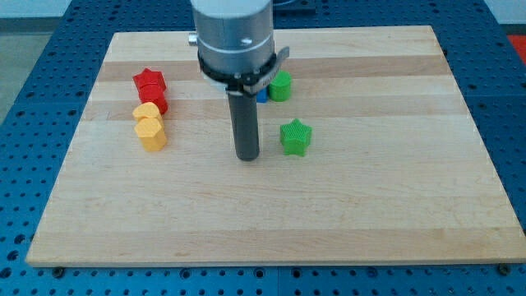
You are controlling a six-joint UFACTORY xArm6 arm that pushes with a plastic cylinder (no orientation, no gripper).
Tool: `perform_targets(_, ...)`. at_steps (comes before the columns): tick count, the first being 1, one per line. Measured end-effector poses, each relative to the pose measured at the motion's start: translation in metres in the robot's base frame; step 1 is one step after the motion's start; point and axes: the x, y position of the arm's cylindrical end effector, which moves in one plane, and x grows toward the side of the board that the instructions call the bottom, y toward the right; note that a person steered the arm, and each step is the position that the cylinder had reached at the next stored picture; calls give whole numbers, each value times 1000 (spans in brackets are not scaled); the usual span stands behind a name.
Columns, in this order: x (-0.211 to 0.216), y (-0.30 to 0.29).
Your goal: Move the green star towards the green circle
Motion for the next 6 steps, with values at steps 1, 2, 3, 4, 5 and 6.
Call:
perform_targets(1,-35,50)
perform_targets(2,-67,105)
perform_targets(3,-67,108)
perform_targets(4,-49,78)
perform_targets(5,-45,66)
perform_targets(6,-45,65)
